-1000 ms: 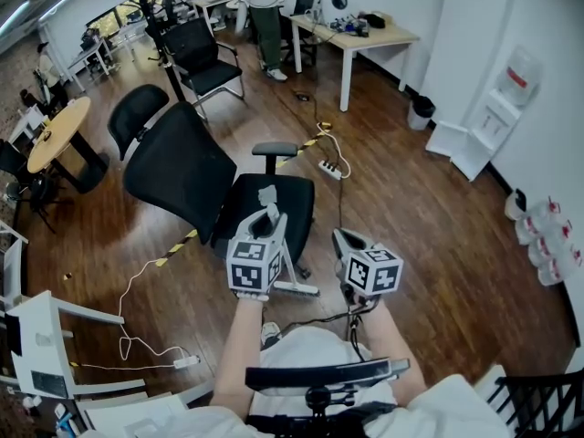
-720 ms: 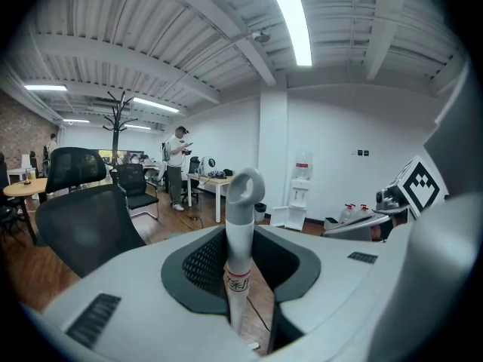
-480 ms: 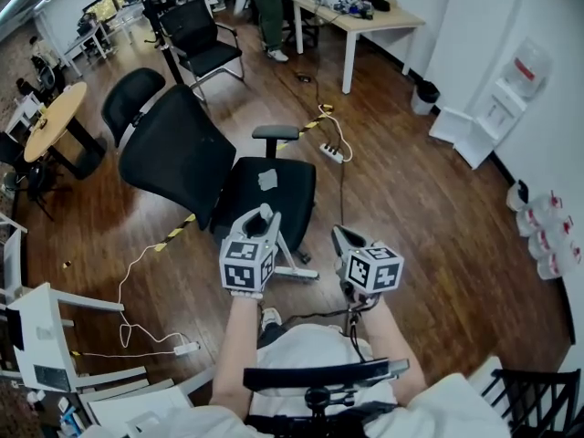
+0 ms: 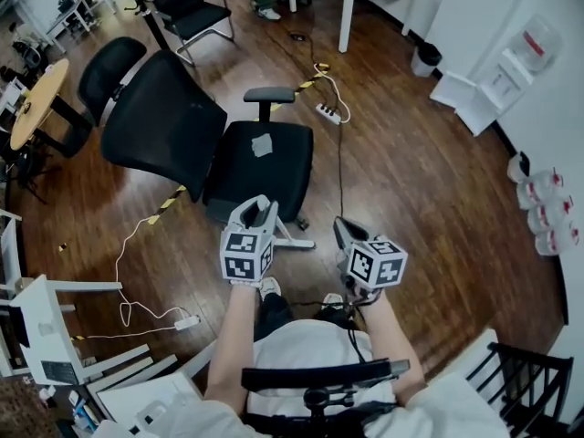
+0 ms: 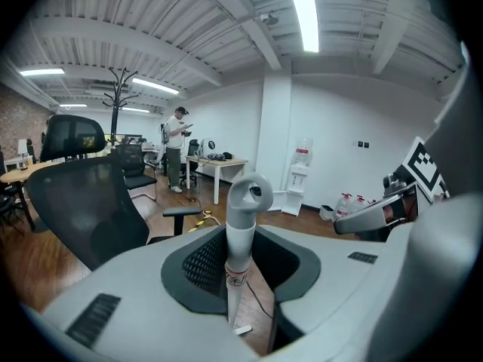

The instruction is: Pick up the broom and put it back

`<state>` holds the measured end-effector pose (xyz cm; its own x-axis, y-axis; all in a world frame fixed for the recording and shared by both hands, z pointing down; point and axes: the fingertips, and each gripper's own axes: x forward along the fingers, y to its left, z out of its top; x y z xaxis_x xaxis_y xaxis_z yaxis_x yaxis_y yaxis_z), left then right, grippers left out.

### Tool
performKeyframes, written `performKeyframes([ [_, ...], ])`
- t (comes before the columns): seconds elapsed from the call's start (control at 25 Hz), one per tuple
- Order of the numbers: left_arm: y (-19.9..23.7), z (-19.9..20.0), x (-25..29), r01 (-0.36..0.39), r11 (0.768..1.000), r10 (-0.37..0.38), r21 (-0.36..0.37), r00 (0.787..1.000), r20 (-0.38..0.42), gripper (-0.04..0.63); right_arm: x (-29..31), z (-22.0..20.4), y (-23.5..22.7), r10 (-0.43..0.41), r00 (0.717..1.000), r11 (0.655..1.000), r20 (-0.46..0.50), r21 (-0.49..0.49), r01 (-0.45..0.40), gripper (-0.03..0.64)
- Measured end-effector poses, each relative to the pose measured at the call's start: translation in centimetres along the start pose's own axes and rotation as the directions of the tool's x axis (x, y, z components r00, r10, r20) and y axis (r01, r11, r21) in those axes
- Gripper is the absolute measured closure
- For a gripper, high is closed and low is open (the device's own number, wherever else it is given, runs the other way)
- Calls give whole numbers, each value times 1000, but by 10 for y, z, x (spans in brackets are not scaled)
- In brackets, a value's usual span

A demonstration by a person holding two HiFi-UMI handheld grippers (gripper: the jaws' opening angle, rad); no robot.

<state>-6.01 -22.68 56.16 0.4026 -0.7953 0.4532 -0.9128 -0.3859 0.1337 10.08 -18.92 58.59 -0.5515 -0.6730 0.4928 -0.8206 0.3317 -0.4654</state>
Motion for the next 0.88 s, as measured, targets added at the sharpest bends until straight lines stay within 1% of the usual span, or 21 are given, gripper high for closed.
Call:
performKeyframes([
  [0.2,8,-40,26,27,1000,-28,-13,996,-89,494,9,-12,-12,-36,999,999,-18,38,36,604],
  [0.4,13,-82,49,52,998,-56,-26,981,-186,494,12,-19,-19,-62,998,996,-26,63,64,604],
  [0.48,17,-93,58,50,998,-56,-35,977,-203,494,12,-21,-24,-74,997,994,-29,73,76,604],
  [0.64,28,-87,76,59,998,-64,-33,980,-188,494,13,-20,-28,-95,995,992,-25,82,97,604],
  [0.8,45,-87,97,69,997,-77,-45,972,-221,494,13,-18,-29,-112,993,989,-24,90,113,604],
  [0.88,52,-83,104,73,997,-79,-38,971,-225,494,13,-18,-30,-120,992,988,-23,94,122,604],
])
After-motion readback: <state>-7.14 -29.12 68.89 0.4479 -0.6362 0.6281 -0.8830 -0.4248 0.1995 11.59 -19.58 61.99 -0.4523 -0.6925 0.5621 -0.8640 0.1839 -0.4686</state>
